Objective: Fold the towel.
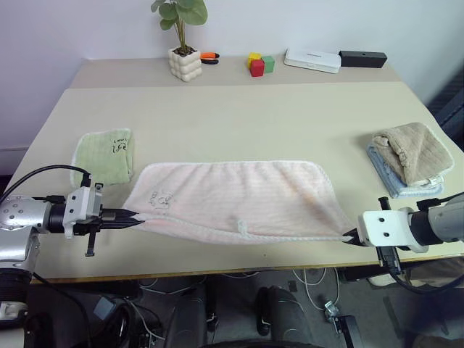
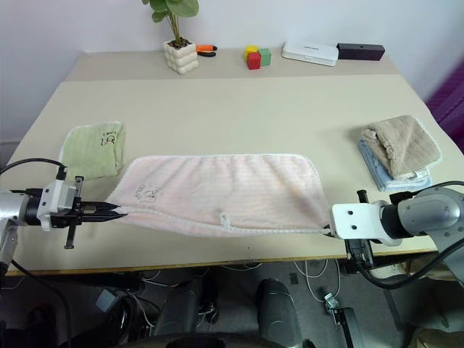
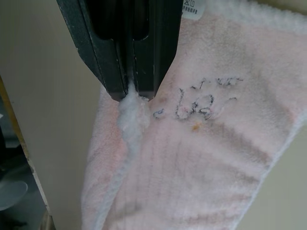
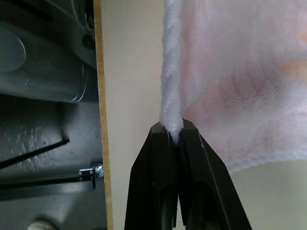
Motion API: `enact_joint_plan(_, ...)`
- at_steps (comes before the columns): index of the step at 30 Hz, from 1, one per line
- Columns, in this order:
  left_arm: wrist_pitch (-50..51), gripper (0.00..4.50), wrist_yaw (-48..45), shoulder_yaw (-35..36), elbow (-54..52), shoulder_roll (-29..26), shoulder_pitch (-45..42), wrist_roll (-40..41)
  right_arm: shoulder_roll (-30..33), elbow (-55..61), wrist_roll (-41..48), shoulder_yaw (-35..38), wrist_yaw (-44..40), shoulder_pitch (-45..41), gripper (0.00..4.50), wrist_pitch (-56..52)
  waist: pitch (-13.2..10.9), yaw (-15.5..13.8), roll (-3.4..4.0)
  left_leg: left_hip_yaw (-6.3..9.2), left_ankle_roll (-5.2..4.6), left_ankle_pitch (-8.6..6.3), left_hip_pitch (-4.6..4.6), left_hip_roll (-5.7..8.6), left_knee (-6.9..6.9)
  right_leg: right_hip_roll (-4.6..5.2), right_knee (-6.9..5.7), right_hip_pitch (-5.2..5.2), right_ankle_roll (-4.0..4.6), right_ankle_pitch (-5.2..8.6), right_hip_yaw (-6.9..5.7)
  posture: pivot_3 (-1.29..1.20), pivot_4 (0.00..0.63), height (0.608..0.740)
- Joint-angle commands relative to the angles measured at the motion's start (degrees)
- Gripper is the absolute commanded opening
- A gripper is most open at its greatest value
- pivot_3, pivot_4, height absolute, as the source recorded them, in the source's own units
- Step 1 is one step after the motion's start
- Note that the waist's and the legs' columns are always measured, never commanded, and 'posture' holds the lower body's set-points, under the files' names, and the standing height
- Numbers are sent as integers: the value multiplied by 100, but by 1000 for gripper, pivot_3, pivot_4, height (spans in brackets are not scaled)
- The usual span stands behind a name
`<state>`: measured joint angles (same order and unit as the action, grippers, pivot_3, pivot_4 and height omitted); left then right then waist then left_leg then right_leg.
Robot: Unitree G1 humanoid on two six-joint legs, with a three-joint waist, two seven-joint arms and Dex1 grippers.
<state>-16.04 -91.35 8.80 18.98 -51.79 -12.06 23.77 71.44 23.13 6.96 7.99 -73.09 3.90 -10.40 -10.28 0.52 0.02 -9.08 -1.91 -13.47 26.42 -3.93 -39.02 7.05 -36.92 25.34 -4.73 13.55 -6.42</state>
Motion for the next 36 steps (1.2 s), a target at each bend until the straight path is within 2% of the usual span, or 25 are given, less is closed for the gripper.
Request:
enact_joint_plan(1, -40, 0, 69, 139, 131, 34, -279, 97, -36, -381, -350, -77, 361, -474, 45, 210, 0, 7, 0, -1, -1, -1, 1, 1, 0, 2, 2, 1, 0, 0, 0, 0, 150, 740)
enact_joint_plan(7, 103, 0, 439, 148, 870, 400, -1226, 107, -511, -1203, -746, -704, 767, -1872, 45, 544, 0, 14, -1, -4, -17, 7, 5, 7, -7, 4, -3, -1, -1, -2, -3, 0, 150, 740)
enact_joint_plan(13, -318, 0, 711, 154, 1605, 602, -1708, -111, -1008, -2138, -1295, -1261, 1121, -3028, 45, 1129, 0, 39, 0, -23, 8, 26, 8, 15, -7, -2, -17, -11, -27, -15, -1, 0, 150, 740)
enact_joint_plan(20, -691, 0, 1242, 236, 2424, 892, -2040, -260, -1341, -3141, -1874, -1677, 1455, -3695, 45, 1772, -1, 21, 0, -26, 10, 28, 8, 14, -10, -4, -19, -14, -27, -14, 0, 0, 150, 740)
enact_joint_plan(29, -1035, 0, 1603, 190, 2914, 1111, -2116, -491, -1844, -3947, -2202, -1934, 1793, -4222, 45, 2218, -1, 32, 0, -31, 15, 31, 7, 14, -10, -5, -24, -14, -29, -15, 0, 0, 150, 740)
enact_joint_plan(36, -622, 0, 1719, 296, 3042, 1184, -2152, -389, -1954, -4418, -2385, -2032, 1995, -4412, 45, 2390, -1, 29, 0, -38, 16, 32, 7, 14, -10, -5, -24, -15, -29, -15, 0, 0, 150, 740)
